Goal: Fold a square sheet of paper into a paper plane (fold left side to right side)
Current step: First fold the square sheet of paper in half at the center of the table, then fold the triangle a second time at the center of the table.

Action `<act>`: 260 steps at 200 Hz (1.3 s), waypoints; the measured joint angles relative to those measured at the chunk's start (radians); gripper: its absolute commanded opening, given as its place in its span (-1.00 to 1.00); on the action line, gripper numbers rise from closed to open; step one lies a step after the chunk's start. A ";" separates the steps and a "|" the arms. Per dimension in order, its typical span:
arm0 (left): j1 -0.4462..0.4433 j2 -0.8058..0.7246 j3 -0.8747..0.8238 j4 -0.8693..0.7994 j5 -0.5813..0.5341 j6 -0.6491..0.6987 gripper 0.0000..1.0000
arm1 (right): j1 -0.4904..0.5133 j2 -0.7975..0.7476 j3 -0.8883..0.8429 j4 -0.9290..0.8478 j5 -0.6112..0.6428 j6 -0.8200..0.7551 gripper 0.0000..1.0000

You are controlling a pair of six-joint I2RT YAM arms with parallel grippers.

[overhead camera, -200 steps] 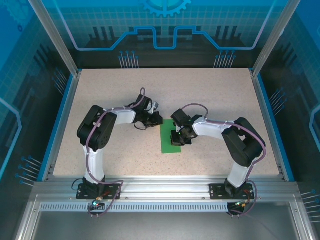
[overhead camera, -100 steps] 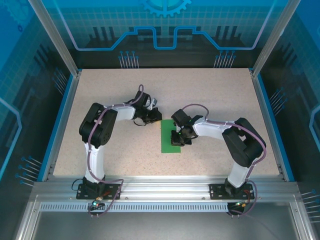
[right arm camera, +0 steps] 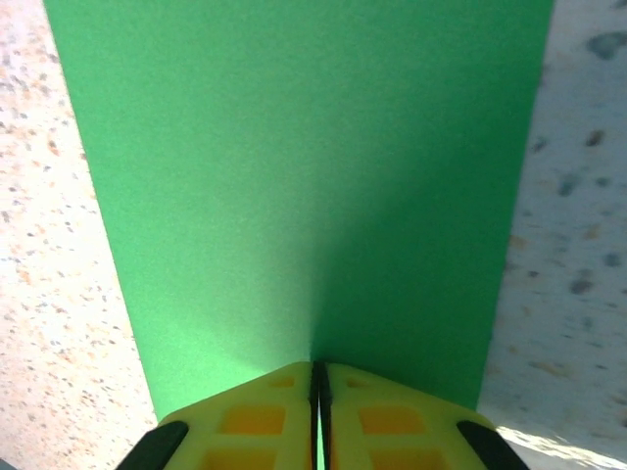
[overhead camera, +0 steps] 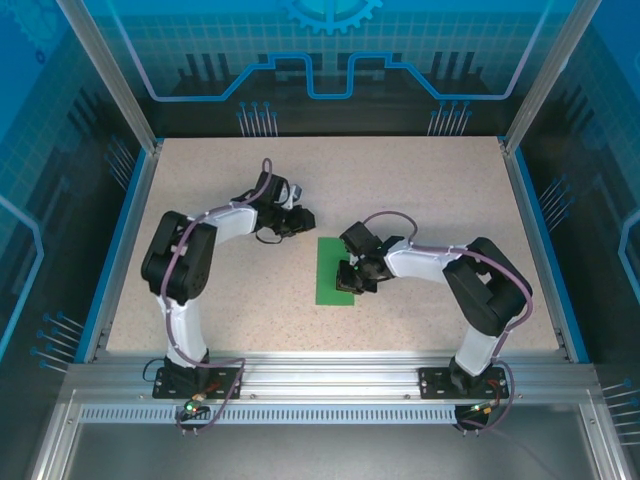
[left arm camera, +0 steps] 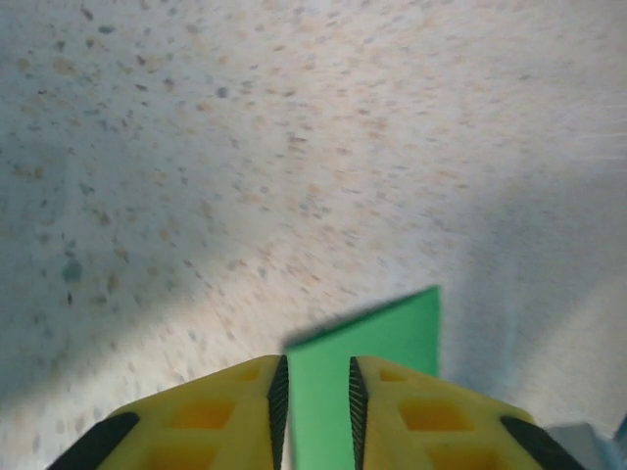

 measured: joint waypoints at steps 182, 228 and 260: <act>-0.154 -0.062 -0.144 -0.018 0.010 -0.063 -0.37 | -0.085 -0.269 -0.169 0.066 0.048 -0.079 0.27; -0.173 -0.028 -0.159 0.024 -0.011 -0.082 -0.38 | -0.105 -0.269 -0.189 0.099 -0.050 -0.081 0.28; -0.180 -0.021 -0.175 0.056 -0.014 -0.091 -0.39 | -0.126 -0.267 -0.188 0.102 -0.102 -0.082 0.19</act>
